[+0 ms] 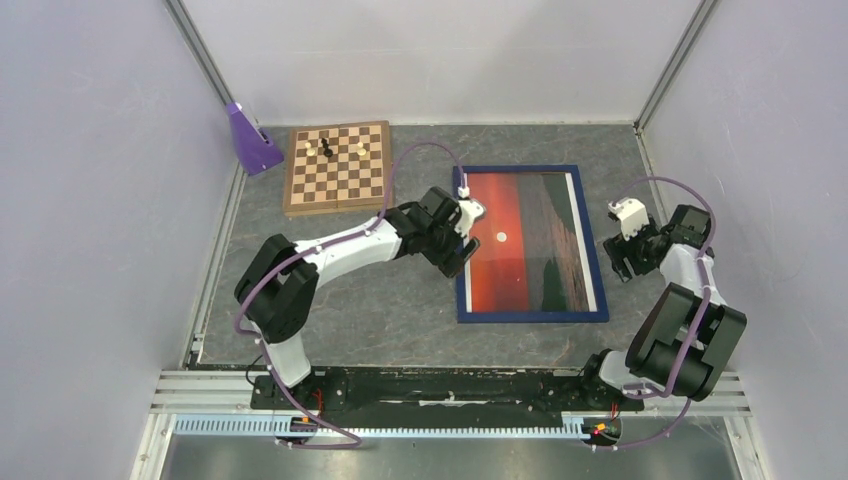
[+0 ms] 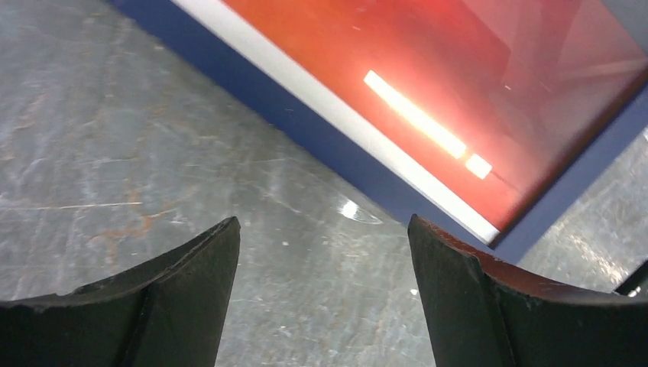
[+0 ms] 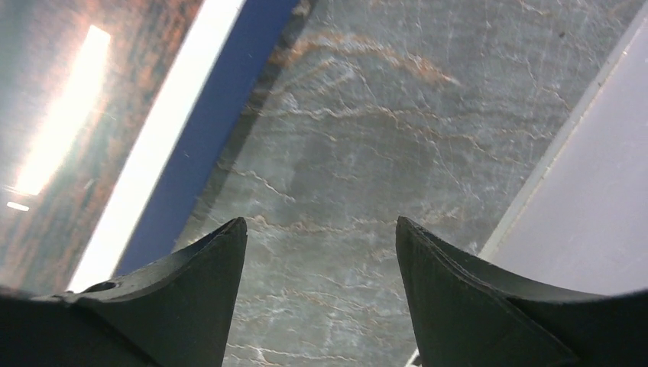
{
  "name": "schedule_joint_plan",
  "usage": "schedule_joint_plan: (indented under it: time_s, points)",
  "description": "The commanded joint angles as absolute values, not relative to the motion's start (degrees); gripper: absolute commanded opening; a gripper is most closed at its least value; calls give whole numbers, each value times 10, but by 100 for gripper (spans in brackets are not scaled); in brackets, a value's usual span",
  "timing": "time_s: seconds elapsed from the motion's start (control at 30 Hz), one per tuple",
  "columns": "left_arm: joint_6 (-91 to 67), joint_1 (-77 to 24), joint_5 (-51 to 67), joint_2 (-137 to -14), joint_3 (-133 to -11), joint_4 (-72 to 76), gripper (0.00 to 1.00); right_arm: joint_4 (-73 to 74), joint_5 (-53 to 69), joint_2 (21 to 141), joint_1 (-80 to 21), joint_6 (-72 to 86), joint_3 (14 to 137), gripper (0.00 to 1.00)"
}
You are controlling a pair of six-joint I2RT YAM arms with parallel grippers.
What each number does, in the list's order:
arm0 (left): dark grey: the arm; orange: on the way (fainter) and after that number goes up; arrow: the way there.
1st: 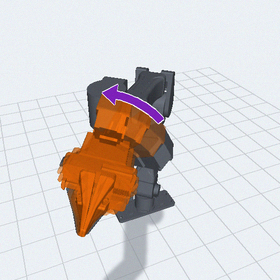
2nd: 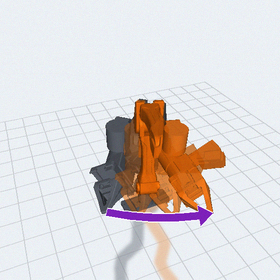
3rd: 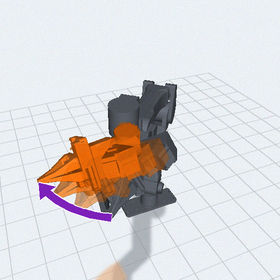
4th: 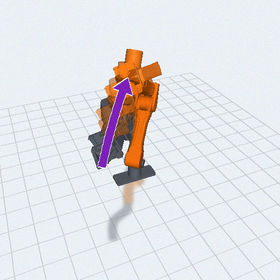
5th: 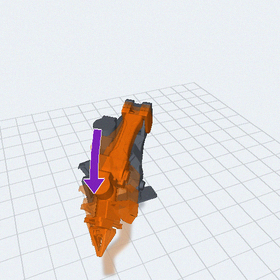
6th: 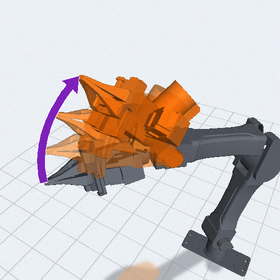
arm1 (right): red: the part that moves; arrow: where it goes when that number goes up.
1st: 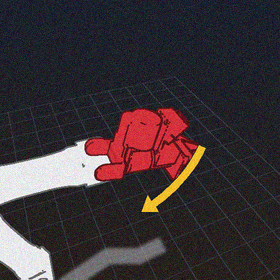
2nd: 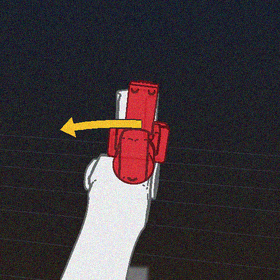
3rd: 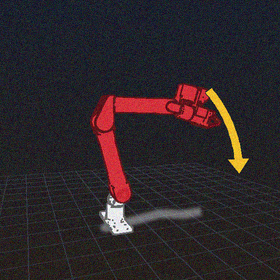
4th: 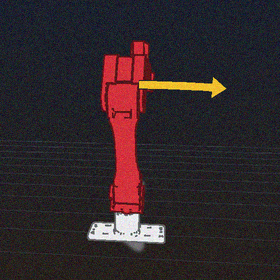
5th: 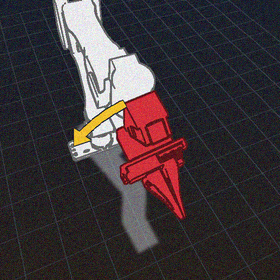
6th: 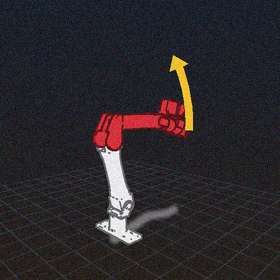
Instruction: Put the photo into the frame
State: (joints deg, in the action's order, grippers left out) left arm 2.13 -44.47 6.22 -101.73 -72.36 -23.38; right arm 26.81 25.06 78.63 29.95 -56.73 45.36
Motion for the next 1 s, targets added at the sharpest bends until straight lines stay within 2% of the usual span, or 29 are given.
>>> schedule_joint_plan:
  time_s: [0.0, 0.3, 0.53, 0.8, 0.97]
  points:
    - [70, -464, 58, -990, -717, -200, 87, 251, 225, 785, 310, -652, 437, 74]
    - [114, -527, 11, -985, -677, -178, 87, 269, 252, 761, 310, -767, 357, 73]
    - [134, -555, -38, -1001, -654, -174, 88, 373, 345, 718, 300, -886, 334, 73]
    - [181, -559, -48, -969, -633, -185, 88, 372, 367, 640, 178, -857, 281, 73]
    - [203, -558, -110, -943, -626, -200, 88, 333, 381, 634, 74, -789, 287, 73]
